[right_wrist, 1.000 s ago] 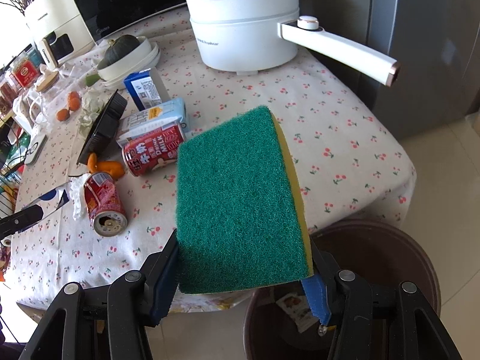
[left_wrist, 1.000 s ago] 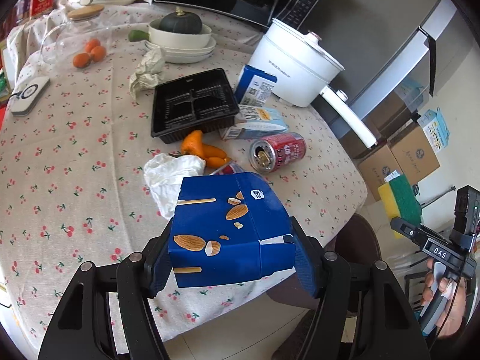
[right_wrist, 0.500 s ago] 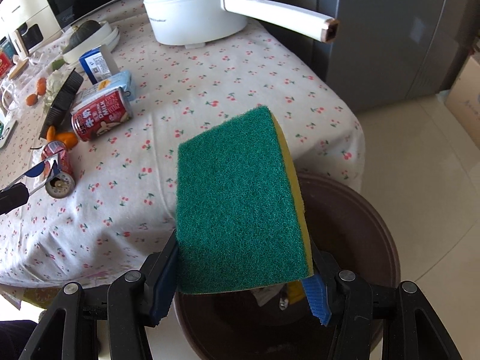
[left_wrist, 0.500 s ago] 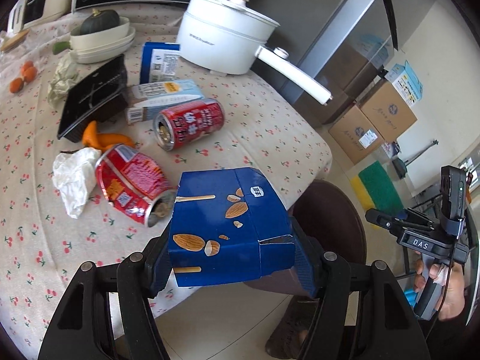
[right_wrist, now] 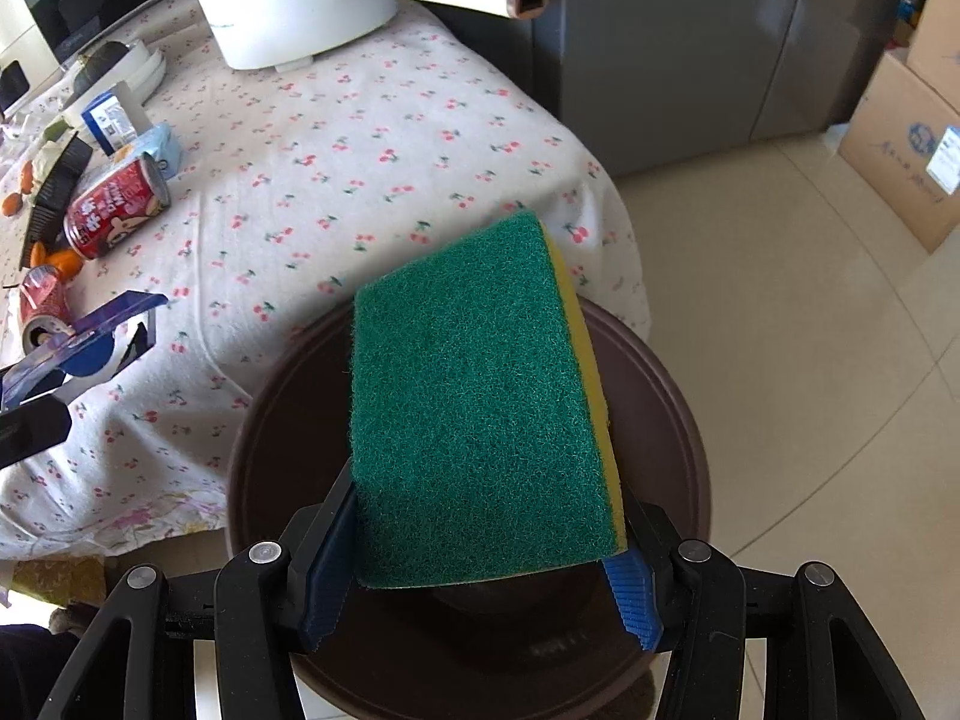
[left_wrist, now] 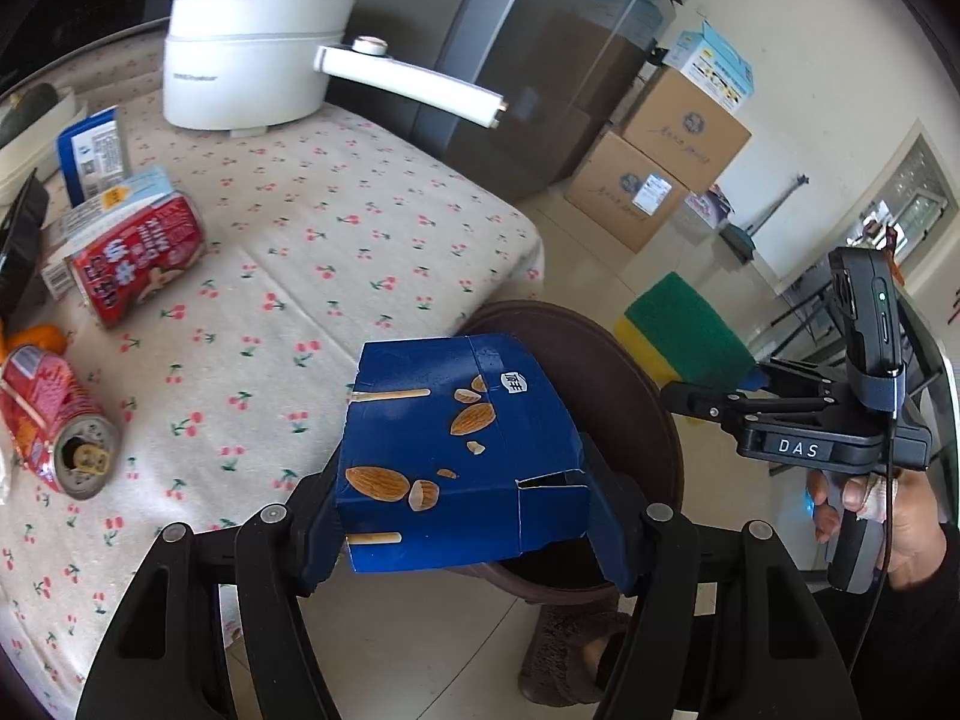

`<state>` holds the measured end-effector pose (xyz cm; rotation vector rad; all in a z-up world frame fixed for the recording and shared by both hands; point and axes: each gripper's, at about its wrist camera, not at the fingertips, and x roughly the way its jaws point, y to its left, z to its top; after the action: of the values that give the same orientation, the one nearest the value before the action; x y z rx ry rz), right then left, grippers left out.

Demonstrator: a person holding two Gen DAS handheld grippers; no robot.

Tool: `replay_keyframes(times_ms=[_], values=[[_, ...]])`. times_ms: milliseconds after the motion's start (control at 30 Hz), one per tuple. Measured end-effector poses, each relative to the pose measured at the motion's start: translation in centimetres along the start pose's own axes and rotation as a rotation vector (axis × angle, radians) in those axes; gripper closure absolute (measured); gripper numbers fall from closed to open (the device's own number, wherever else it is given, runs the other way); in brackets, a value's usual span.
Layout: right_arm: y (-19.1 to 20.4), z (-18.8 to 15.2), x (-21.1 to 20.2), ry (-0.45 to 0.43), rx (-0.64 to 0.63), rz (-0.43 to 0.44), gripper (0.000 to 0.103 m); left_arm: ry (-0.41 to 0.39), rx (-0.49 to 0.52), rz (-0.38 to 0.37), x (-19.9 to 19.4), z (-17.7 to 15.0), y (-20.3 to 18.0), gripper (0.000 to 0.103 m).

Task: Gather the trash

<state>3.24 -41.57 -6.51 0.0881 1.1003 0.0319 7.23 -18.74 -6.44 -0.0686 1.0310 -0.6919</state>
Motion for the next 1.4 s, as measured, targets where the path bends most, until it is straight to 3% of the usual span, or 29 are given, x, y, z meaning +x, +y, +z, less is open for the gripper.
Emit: replay_keyframes(times_ms=[300,367,467,800,833,933,967,1400], values=[[-2.9,-1.6,0.3,0.034,0.031,-0.033,0.040,0.062,0.083,-0.024,4.2,0.0,-2.8,0.032],[-3.4,-1.9,0.3,0.039,0.038,-0.037,0.040,0.087,0.088,0.017,5.1,0.1,-3.0,0.028],[-3.8,-2.1,0.4,0.047,0.041,-0.041,0.040,0.114,0.094,0.090,5.9,0.0,-2.7,0.013],[-3.8,-2.2,0.9,0.065,0.025,-0.048,0.040,0.119,0.106,0.162,5.4,-0.4,-1.6,0.010],[-3.7,-2.2,0.9,0.065,0.021,-0.054,0.038,0.117,0.104,0.165,5.2,-0.4,-1.6,0.010],[-3.3,-2.0,1.0,0.065,0.004,-0.080,0.008,0.113,0.100,0.176,4.7,-0.5,-1.2,0.010],[-3.1,-1.9,1.0,0.062,-0.003,-0.088,0.007,0.110,0.098,0.179,4.4,-0.5,-1.0,0.010],[-0.6,-0.8,1.4,0.079,-0.041,-0.089,0.006,0.053,0.009,0.238,-0.5,-0.6,3.3,0.010]])
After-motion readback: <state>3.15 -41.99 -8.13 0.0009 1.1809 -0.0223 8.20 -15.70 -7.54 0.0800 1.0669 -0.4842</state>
